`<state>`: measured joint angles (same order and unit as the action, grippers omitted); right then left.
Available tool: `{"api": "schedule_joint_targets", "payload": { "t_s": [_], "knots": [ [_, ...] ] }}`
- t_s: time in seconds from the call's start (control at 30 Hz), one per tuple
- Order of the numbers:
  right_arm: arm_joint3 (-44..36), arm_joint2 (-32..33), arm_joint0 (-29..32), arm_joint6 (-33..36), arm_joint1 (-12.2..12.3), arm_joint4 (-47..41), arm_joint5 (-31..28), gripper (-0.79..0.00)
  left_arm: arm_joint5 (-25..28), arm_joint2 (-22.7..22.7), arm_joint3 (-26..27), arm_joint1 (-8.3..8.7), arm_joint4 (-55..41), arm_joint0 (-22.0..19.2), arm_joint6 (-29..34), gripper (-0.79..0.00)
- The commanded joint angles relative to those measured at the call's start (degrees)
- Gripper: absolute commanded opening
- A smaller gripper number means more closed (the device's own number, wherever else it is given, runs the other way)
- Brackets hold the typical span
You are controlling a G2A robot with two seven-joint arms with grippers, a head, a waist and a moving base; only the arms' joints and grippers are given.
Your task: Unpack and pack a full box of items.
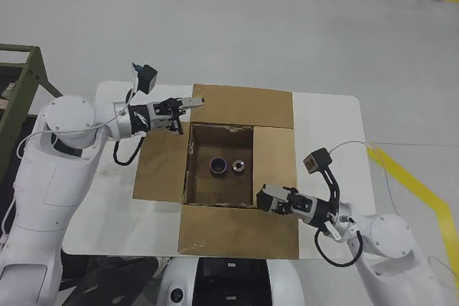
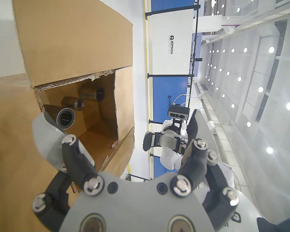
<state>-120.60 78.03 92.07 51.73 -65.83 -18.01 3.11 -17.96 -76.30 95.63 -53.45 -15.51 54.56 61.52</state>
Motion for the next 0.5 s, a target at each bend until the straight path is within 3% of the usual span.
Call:
{"api": "schedule_joint_targets", "payload": {
  "t_s": [0.0,0.47],
  "knots": [
    [0.5,0.0,0.0,0.9,0.1,-0.7,-0.4,0.0,-0.1,0.5,-0.4,-0.07,0.0,-0.4,-0.3,0.0],
    [1.3,-0.3,-0.3,2.1,0.2,-1.7,-0.6,0.0,-0.1,0.5,-0.4,-0.07,0.0,-0.4,-0.3,0.0]
  ]
}}
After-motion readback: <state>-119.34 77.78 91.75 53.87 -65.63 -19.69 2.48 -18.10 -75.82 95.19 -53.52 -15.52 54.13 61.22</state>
